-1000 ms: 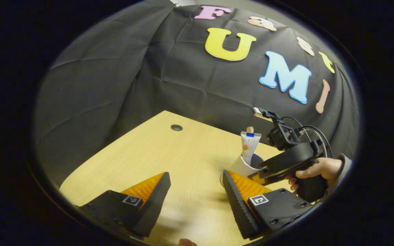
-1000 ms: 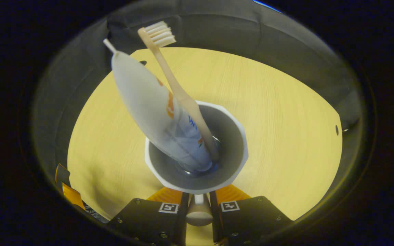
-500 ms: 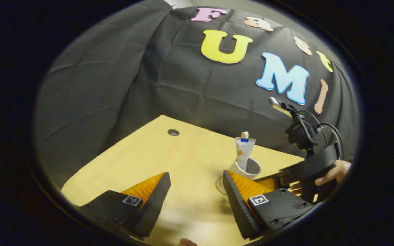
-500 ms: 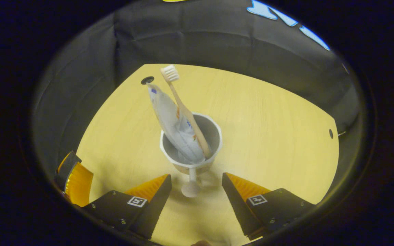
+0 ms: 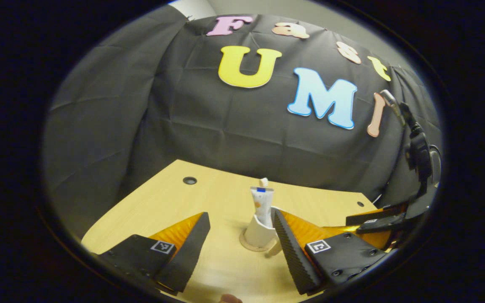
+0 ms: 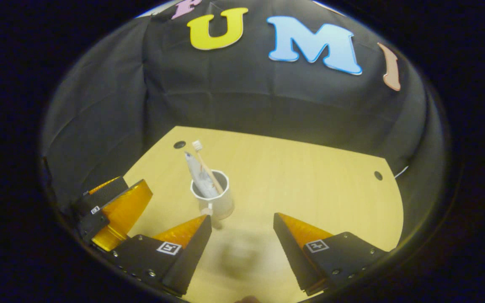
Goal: Put the toothbrush and toothpaste on the desktop into the cup, then pick up the cup and place it on the coaster on the desktop.
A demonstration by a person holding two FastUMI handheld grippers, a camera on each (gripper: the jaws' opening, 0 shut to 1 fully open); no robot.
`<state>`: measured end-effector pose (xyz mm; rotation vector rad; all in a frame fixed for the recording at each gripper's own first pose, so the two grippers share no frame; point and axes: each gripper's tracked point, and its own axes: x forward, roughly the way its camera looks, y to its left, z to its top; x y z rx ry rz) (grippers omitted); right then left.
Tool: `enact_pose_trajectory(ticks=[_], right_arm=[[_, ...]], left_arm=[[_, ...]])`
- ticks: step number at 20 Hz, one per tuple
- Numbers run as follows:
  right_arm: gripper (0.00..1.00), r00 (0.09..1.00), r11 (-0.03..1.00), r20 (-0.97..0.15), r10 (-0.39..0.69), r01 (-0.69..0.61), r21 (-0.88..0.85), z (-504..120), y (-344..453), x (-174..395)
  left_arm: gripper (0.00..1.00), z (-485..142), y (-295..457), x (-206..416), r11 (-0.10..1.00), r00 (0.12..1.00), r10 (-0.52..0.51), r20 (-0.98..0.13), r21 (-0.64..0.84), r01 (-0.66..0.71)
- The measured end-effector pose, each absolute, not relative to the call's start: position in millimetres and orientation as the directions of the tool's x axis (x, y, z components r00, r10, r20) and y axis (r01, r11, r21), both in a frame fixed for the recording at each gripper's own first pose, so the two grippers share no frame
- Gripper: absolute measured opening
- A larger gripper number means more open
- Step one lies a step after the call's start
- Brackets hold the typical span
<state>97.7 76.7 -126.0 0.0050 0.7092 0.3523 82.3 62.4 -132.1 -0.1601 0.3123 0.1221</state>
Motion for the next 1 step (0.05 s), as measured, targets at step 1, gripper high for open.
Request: enact_pose_trajectory(ticks=[1], right_arm=[[0.91, 0.74, 0.948, -0.601, 0.302, -0.298, 0.108, -117.2, 60.9, 97.8]], left_arm=[[0.98, -125.7, 50.4, 86.1, 0.983, 0.95, 0.083, -0.302, -0.133, -0.129]])
